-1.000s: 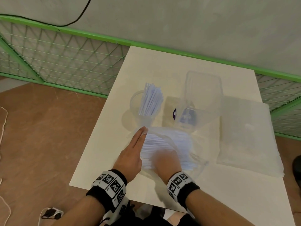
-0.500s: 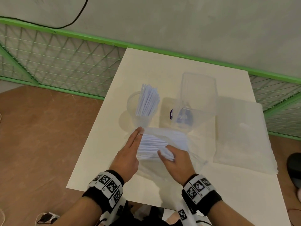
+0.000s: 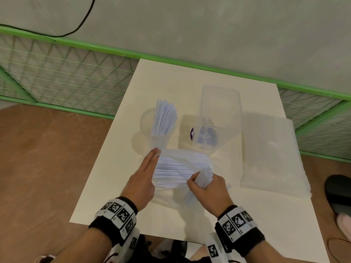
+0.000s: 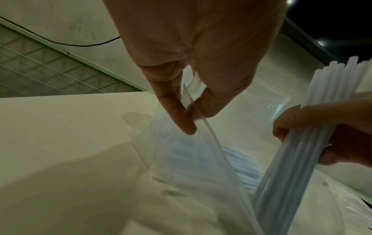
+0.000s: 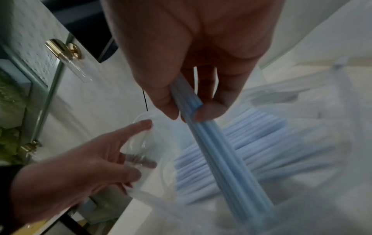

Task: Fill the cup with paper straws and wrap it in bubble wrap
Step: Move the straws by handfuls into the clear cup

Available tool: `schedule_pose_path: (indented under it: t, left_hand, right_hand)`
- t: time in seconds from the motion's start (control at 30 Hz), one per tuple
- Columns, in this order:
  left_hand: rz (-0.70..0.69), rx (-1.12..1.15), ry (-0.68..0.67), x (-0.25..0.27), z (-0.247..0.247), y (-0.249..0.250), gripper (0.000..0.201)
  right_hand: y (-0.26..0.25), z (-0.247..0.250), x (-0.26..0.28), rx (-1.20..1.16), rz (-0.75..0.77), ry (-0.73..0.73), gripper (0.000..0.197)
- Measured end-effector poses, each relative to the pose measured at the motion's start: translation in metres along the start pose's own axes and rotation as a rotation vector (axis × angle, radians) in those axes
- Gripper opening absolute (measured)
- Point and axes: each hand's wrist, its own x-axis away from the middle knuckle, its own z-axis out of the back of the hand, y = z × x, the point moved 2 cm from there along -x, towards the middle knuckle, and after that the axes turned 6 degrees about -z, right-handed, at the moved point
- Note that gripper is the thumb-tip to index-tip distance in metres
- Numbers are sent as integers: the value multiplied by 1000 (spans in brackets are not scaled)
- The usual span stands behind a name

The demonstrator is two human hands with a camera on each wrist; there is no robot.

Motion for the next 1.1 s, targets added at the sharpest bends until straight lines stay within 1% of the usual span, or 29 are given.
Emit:
schedule_pose_path:
  t: [0.07,0.17,0.23,0.3,0.37,0.43,0.47,0.57,0.6,0.67,0.73,0.8,0.83,0.87,0.9,0.97,1.03,1.1]
  left_hand:
    - [10,-3,-10,0,1,1,99]
    - [24,-1,-25,0,0,0,99]
    - [42,3,-28,1,-1,-2,100]
    - [49,3,-34,2,-2,-3,100]
    - [49,13,-41,3,-2,-2,99]
    - [49,22,-46,4,0,0,99]
    - [50,24,-48,5,0,0,98]
    - [53,25,-50,5,3,3,98]
    - [54,24,-49,5,3,4,98]
    - [60,20,-51,5,3,5,98]
    - [64,16,-53,6,3,5,98]
    - [64,11,-51,6,4,5,98]
    - [65,7,-50,7,4,5,98]
    - [66,5,-52,7,4,5,98]
    - [65,5,-53,7,3,5,99]
    - [59,7,-55,7,2,5,99]
    - [58,1,-57,7,1,5,99]
    - [59,-11,-61,8,0,4,100]
  right_hand:
    - [-5,0,0,42,-13,-32,18]
    - [-41,16,-11,45,-18,-43,15]
    - [-88,39,-21,-30,66,10,14]
    - [-141,63,-29,-80,195,84,15]
    - [-185,75,-38,-126,301,152,16]
    - [-214,73,-53,-114,368,194,13]
    - [-223,68,-62,-96,382,193,12]
    - [-226,42,-92,23,366,136,9]
    - [-222,31,-100,78,348,106,12]
    - [-212,12,-112,202,300,39,25]
    - [-203,2,-119,299,275,-9,49]
    - [-200,5,-122,299,271,-21,80]
    - [-200,10,-122,276,271,-4,91]
    - [-200,16,-120,254,274,25,96]
    - [-201,22,-117,242,285,61,96]
    - [-200,31,-112,221,325,130,85]
    - [-196,37,-103,166,385,196,65]
    - [-189,41,-88,67,494,265,43]
